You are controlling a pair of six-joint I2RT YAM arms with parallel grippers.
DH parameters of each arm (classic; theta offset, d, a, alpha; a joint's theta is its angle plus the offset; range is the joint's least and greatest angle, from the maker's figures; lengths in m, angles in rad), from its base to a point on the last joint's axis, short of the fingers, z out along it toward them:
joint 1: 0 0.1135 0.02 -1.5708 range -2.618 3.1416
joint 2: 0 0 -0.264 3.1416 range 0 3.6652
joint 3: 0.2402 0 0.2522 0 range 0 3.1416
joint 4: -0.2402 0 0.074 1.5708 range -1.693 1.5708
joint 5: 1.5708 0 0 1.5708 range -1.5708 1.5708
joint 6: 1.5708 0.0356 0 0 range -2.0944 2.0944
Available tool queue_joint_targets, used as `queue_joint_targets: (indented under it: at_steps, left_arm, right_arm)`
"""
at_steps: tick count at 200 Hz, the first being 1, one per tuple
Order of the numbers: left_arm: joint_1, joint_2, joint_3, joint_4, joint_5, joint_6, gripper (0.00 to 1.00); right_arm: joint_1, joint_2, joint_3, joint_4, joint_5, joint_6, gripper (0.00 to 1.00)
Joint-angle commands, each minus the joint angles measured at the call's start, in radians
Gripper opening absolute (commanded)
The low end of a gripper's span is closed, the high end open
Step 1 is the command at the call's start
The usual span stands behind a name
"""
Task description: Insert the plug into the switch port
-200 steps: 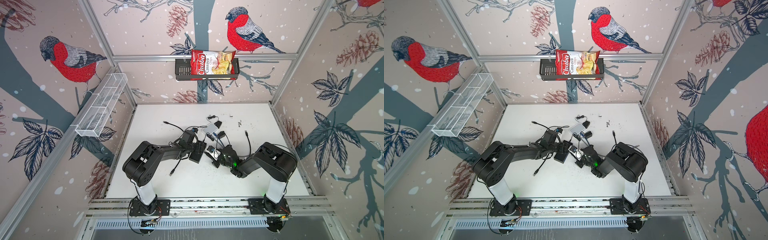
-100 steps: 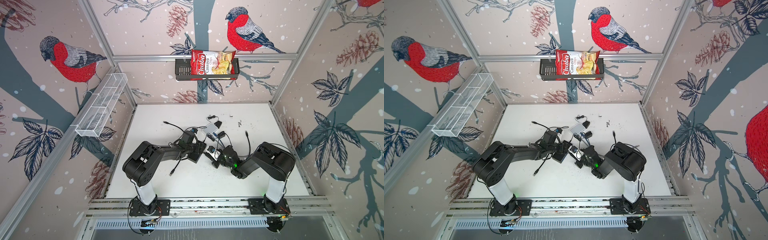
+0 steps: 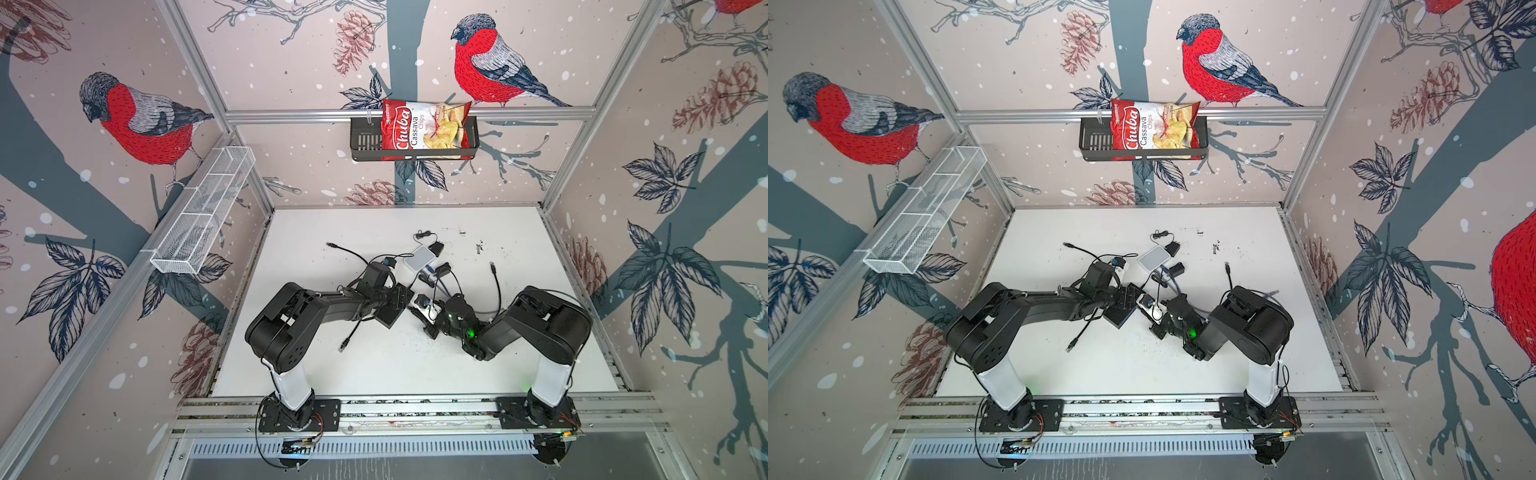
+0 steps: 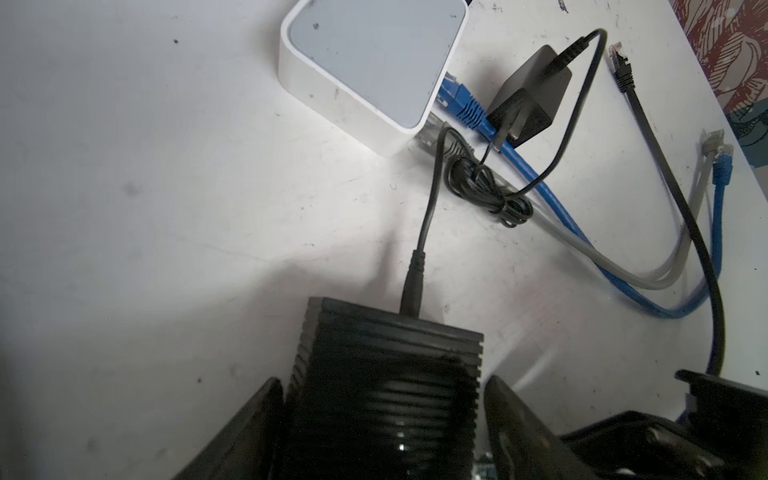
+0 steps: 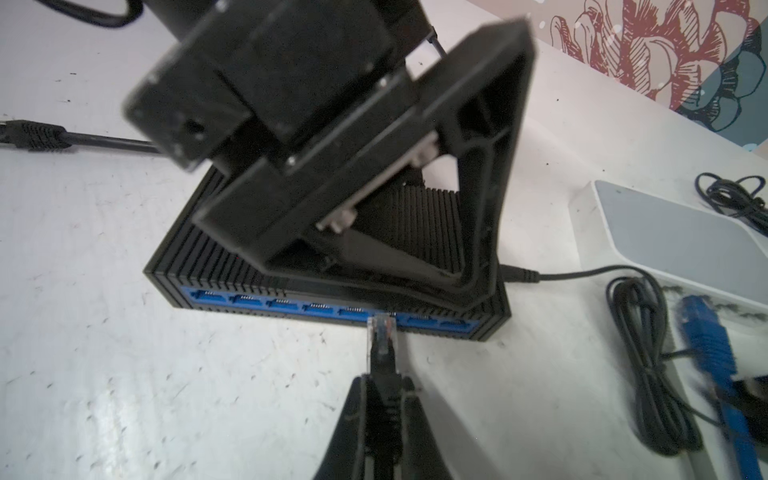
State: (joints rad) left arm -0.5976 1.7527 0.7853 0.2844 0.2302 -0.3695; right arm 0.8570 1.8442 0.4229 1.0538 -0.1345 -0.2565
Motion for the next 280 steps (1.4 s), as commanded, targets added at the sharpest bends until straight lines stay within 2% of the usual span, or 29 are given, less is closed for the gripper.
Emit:
queue_joint_targets:
  at_steps: [1, 142, 280]
  left_arm:
    - [-0.001, 0.000, -0.001, 0.006, 0.008, -0.001, 0.75]
    - [0.000, -0.011, -0.006, 0.000, 0.008, 0.002, 0.75]
    - [-0.001, -0.010, -0.023, 0.039, 0.039, -0.032, 0.74]
  right_arm:
    - [0.012, -0.017, -0.011, -0.015, 0.017, -0.003, 0.06]
    - [0.027, 0.003, 0.012, 0.043, -0.002, -0.002, 0.06]
    - [0.030, 0.054, 0.020, 0.150, 0.100, 0.079, 0.06]
